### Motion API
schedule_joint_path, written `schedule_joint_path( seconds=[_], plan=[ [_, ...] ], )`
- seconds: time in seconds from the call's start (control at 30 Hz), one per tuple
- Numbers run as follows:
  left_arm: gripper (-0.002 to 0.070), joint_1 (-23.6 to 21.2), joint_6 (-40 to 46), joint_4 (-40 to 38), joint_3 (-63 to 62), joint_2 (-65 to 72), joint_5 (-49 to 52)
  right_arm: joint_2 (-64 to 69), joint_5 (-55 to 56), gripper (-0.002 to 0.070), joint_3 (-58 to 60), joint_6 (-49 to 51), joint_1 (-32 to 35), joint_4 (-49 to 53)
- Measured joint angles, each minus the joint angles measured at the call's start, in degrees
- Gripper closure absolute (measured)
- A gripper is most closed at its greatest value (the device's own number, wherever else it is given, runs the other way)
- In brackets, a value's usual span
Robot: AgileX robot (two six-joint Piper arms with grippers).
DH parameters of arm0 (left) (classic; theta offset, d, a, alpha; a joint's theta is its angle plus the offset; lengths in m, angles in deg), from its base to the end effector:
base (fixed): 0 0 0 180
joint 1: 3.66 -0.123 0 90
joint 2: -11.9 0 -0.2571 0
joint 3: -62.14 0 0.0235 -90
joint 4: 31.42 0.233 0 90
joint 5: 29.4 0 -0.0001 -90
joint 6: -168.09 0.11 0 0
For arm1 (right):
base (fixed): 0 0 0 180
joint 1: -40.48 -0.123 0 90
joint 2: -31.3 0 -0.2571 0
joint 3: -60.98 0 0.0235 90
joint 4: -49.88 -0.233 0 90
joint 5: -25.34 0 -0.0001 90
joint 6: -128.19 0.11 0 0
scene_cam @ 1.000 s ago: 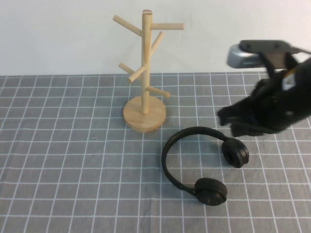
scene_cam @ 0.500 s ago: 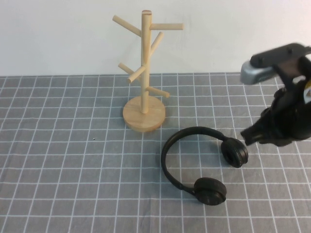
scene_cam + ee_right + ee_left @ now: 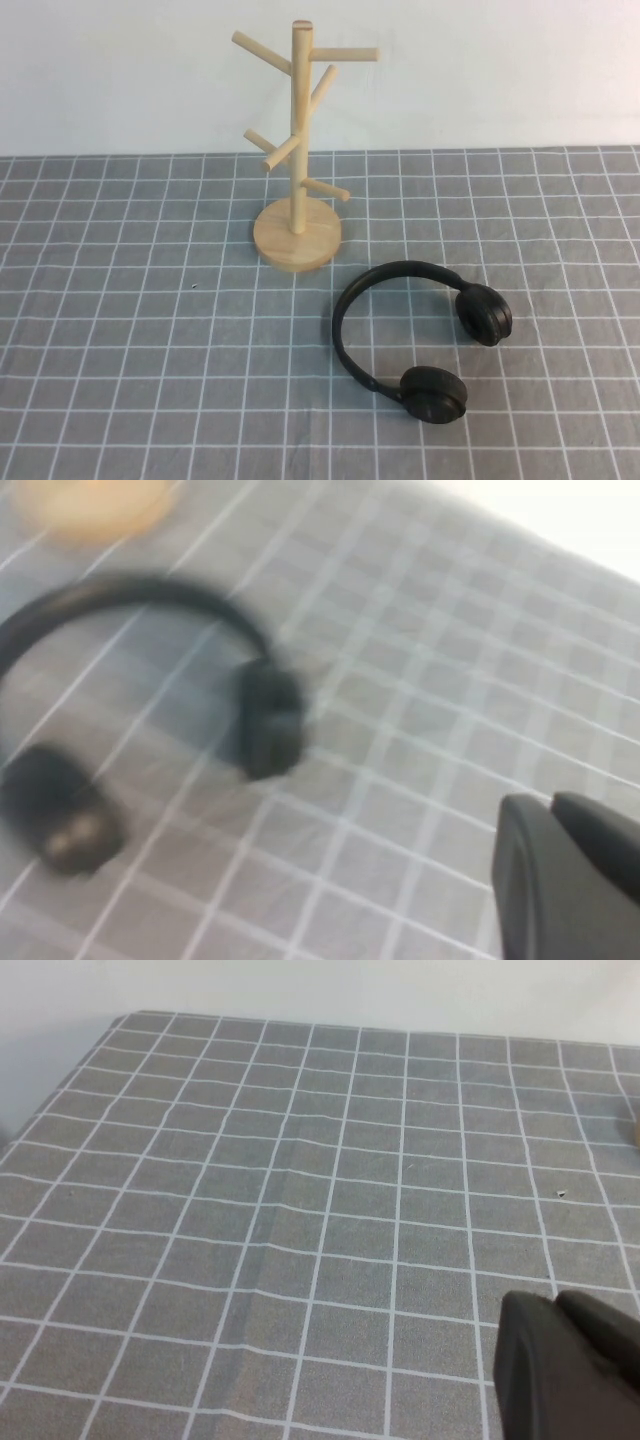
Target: Take out the headphones from the headphone stand
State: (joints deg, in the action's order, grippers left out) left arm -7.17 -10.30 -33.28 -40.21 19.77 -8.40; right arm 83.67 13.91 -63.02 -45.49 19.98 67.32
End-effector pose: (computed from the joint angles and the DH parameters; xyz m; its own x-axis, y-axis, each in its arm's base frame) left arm 0.0811 0.0037 0.1685 -0.2835 -0.0196 -0.9588 -0.0507 0.9987 -0.0054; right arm 0.1590 0.0524 0.2217 -0.3937 -0.3468 -0.8513 -0.3816 0.9042 -0.1919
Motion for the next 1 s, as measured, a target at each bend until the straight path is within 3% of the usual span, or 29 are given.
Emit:
schedule_joint_path(
  seconds=[0.23,0.47,0.73,1.0],
  plan=[
    [0.0679,0.0,0.0,0.0,0.0,0.0,0.0,-27.07,12.72,0.0685,19.81,3.04,13.51,-0.22],
    [0.0679,0.0,0.0,0.0,0.0,0.0,0.0,-42.22,6.58,0.0685,21.86,7.66,18.46,-3.27],
    [0.0679,0.0,0.0,0.0,0.0,0.0,0.0,-44.15,-9.43,0.0685,21.97,8.41,18.96,-5.0],
    [0.0679,0.0,0.0,0.0,0.0,0.0,0.0,-44.15,-10.16,0.0685,21.97,8.41,18.96,-5.28]
  ],
)
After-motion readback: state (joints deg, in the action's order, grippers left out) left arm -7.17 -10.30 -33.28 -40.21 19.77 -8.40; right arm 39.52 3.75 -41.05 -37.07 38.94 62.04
